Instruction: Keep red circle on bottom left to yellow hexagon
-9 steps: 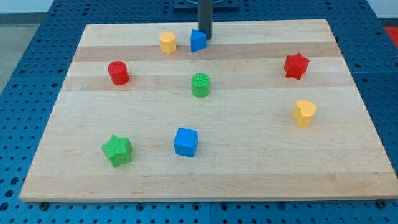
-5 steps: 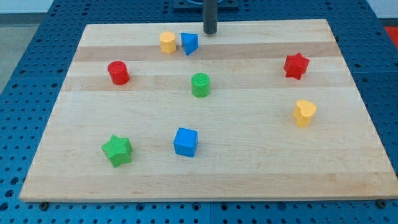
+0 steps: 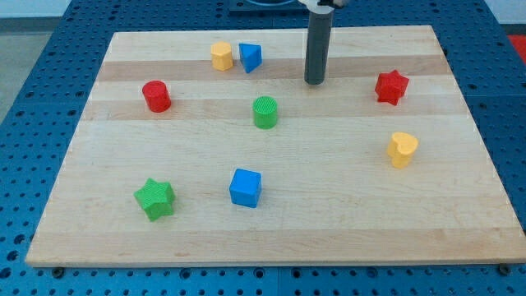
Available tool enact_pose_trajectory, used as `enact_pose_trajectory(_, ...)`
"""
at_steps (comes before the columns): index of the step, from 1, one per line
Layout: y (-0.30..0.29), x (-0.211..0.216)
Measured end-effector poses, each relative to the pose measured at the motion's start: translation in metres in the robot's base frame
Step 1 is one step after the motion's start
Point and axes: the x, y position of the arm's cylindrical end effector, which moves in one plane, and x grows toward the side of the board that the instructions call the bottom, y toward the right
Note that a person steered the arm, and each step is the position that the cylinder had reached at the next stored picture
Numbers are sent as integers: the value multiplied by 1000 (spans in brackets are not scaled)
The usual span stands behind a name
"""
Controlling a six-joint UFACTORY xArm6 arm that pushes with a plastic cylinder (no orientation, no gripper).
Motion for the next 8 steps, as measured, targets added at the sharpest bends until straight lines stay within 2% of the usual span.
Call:
enact_pose_trajectory(2, -74, 0)
enact_pose_trajectory(3, -74, 0)
enact_pose_trajectory(6, -124, 0)
enact_pose_trajectory(8, -189, 0)
